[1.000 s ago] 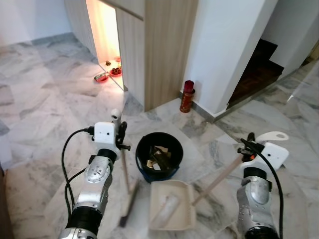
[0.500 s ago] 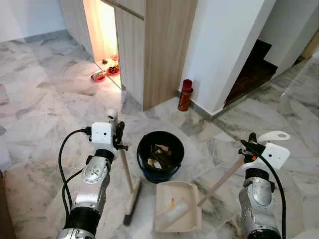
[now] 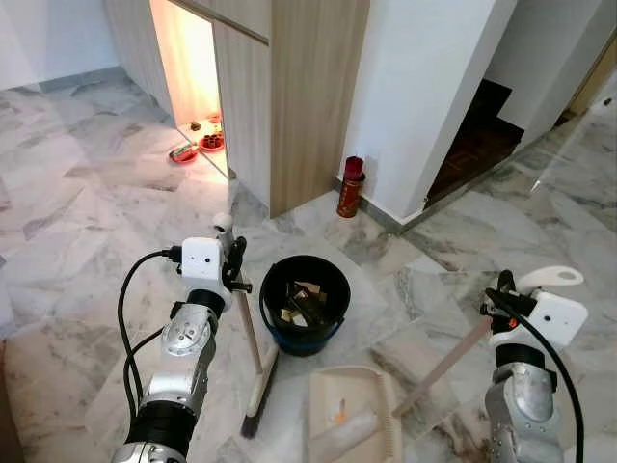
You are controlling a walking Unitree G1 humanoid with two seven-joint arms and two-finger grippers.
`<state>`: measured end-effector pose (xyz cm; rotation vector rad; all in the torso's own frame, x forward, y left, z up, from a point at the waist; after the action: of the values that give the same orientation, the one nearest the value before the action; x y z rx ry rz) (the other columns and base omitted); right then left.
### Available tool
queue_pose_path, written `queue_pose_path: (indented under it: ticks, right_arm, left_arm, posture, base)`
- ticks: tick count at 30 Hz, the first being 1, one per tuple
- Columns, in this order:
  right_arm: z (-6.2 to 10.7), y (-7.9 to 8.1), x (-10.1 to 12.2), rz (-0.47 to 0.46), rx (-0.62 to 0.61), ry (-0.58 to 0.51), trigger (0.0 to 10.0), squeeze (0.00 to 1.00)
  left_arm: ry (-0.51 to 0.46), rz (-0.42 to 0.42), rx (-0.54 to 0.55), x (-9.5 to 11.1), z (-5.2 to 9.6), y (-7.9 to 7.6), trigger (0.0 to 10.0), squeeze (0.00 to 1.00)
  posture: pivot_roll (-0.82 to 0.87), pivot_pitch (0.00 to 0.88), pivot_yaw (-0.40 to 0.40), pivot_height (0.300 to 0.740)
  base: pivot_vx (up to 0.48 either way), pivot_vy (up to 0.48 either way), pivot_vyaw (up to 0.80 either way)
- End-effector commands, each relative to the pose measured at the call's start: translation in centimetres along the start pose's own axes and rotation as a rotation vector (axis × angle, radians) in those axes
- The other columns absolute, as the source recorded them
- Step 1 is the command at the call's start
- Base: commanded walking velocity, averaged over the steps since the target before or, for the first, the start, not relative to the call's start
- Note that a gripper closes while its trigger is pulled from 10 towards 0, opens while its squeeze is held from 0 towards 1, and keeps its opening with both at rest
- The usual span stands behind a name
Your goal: Sweep floor
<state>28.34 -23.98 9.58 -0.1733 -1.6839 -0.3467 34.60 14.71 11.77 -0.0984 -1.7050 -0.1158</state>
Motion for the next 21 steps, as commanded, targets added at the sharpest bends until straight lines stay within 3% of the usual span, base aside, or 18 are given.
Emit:
queue_pose_path:
  ticks: [1, 5, 10, 21]
  right_arm:
    - [-0.3, 0.2, 2.4, -0.068, 0.006, -0.070, 10.0, 0.00]
    - [-0.5, 0.4, 3.9, -0.115, 0.007, -0.075, 10.0, 0.00]
    - [-0.9, 1.9, 6.9, -0.133, 0.076, -0.113, 10.0, 0.00]
    - [-2.3, 3.9, 12.4, -0.217, 0.101, -0.267, 10.0, 0.00]
  left_arm:
    - [-0.021, -0.010, -0.010, 0.7, -0.5, -0.1, 10.0, 0.00]
    - [-0.019, -0.011, -0.015, 0.7, -0.6, -0.3, 10.0, 0.00]
    - [-0.016, -0.014, -0.019, 0.7, -0.6, -0.3, 10.0, 0.00]
    - [-0.021, -0.014, -0.024, 0.7, -0.6, -0.5, 10.0, 0.00]
  posture:
    - [0.20, 0.024, -0.060, 0.740]
    - [0.20, 0.024, -0.057, 0.740]
    - [0.19, 0.023, -0.058, 0.740]
    - [0.20, 0.018, -0.059, 0.740]
  base:
    - [0.000, 0.000, 0.00]
    - [0.000, 0.000, 0.00]
    - [0.000, 0.000, 0.00]
    - [0.000, 0.000, 0.00]
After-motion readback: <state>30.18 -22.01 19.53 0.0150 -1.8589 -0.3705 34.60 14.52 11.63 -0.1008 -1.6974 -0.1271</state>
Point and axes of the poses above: a point about 5 cm out from each wrist's last joint towards the gripper, its own z axis pointing back from the gripper into the wrist, its own x axis along the axis of the wrist's last joint, y = z × x, the point moved 2 cm from there along -z, pointing out of the wrist towards the gripper
